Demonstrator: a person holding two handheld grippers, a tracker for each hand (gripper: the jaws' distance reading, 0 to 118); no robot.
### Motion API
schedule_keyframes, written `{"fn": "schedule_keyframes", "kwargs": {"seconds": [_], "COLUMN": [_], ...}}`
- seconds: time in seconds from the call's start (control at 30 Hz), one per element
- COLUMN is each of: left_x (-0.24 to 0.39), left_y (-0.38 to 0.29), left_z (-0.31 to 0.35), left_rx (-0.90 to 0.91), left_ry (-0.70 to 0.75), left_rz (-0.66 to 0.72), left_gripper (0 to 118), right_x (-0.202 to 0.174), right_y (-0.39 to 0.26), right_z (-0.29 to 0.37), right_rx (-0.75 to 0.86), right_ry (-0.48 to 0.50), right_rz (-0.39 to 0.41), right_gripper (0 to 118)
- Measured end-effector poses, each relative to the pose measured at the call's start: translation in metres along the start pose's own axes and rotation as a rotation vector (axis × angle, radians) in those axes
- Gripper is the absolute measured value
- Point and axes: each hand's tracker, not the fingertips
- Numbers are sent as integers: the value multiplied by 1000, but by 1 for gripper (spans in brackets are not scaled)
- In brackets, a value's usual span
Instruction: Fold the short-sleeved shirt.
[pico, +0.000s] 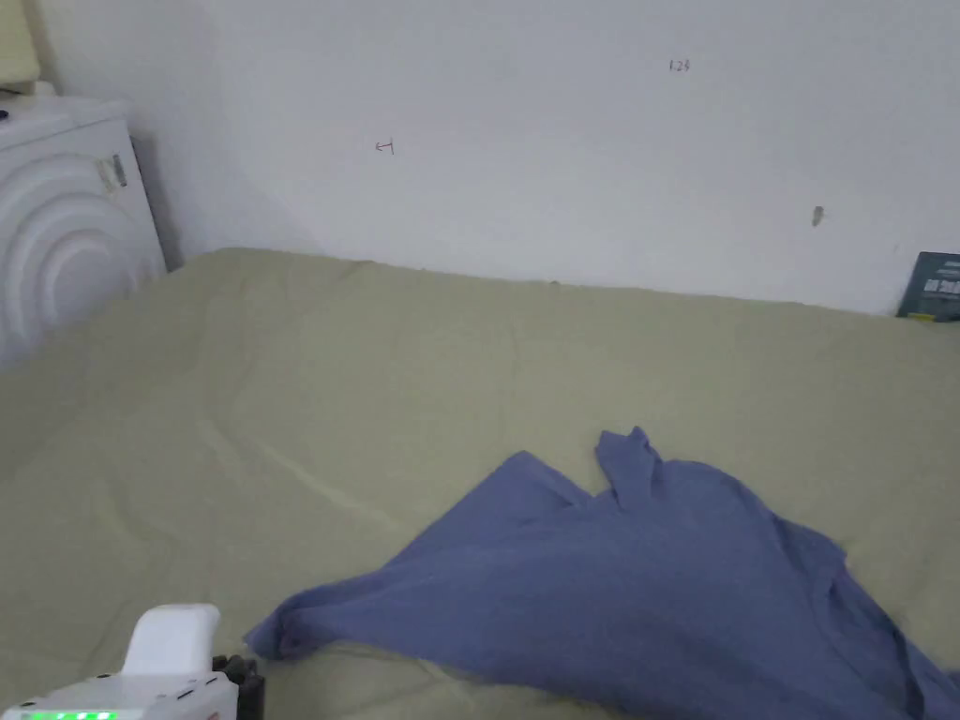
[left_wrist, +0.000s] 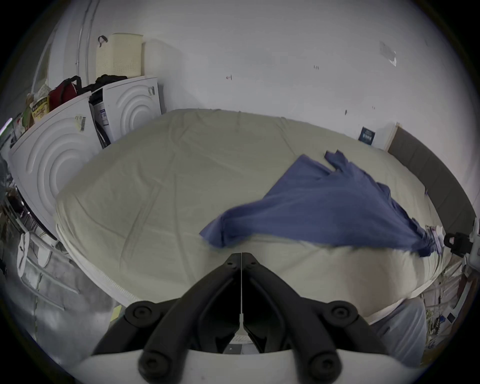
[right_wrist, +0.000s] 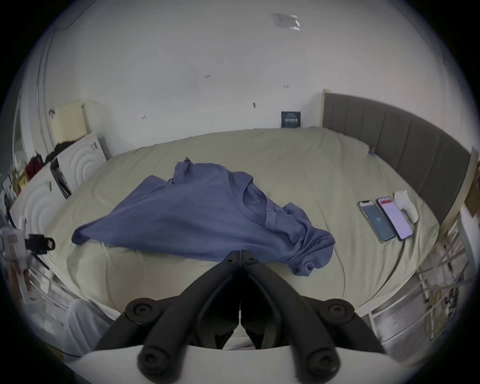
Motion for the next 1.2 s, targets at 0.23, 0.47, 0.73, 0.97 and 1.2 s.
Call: {"fn": "schedule_keyframes", "kwargs": {"seconds": [0.23,0.47,0.73,0.97,1.2], "left_x": [-7,-18,-18,-14,14], "left_y": [-12,12,44,57,55], "left_z": [-8,-43,-105,-149,-131], "left_rx": [26,-1,-79,-150,-120], "left_ry": [47,11,20,-22,-26], "left_rz": [3,18,-87,-77,-137], "left_gripper": [0,0,111,61,4], "right_x": [-34,-40,-42,-42,-32], "right_y": [-15,-15,-14,-17,-22], "right_z": [8,3,-5,-13,-13], "right_rx": [43,26,19,-17,-31], "right_ry": [-17,-18,-32,-37,-26], "right_rz": [53,27,38,34,0], "right_gripper": [0,0,0,0,0]}}
